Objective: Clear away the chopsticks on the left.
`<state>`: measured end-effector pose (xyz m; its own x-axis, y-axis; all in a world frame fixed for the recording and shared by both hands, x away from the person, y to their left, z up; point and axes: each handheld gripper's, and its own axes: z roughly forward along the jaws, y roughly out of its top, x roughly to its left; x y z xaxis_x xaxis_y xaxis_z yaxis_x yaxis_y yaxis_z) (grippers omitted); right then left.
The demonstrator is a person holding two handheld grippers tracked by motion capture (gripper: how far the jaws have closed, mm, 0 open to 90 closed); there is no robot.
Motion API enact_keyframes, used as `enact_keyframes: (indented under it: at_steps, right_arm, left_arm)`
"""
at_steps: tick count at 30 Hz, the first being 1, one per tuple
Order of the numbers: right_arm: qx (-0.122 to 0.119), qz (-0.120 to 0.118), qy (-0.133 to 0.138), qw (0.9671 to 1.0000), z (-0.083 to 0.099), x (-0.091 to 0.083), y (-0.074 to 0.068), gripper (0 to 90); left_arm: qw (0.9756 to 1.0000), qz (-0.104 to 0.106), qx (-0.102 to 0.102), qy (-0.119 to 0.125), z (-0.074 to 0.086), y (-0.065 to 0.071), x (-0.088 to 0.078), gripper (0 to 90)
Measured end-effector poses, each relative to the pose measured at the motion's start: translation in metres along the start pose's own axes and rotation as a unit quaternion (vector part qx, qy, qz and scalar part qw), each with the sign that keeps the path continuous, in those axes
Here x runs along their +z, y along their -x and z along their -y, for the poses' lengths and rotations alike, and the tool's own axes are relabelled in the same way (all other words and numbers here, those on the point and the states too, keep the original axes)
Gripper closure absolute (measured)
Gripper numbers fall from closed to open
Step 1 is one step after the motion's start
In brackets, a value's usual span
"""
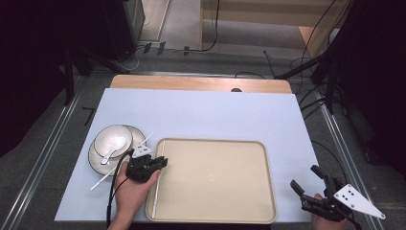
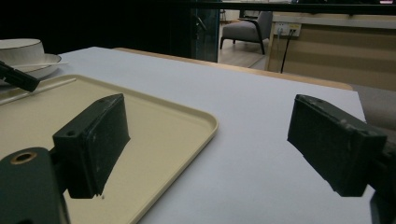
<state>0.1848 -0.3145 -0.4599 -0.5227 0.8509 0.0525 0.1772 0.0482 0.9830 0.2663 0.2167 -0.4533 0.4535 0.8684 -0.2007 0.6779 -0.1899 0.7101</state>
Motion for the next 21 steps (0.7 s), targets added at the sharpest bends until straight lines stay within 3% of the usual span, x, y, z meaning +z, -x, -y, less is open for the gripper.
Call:
enact_keyframes:
  at_steps: [6,8,15,21]
  right_arm:
    - [0.002,0.0,-0.001,1.0,0.0,0.0,0.001,12.9]
    - [0.0,-0.001,-0.001,1.0,0.0,0.0,0.0,12.9]
    - [-0.001,-0.002,0.0,1.0,0.0,0.0,0.0,12.9]
    - [-0.001,-0.002,0.0,1.0,0.0,0.001,-0.001,12.9]
  left_arm:
    - [0.9997,0.02,0.001,0.012,0.0,-0.001,-0.012,72.7]
    - [0.9995,0.028,0.012,0.011,0.0,-0.002,-0.02,72.6]
    - [0.9994,0.021,0.022,0.015,0.003,-0.006,-0.037,72.3]
    - [0.9995,0.011,0.03,0.006,0.011,-0.018,-0.054,74.0]
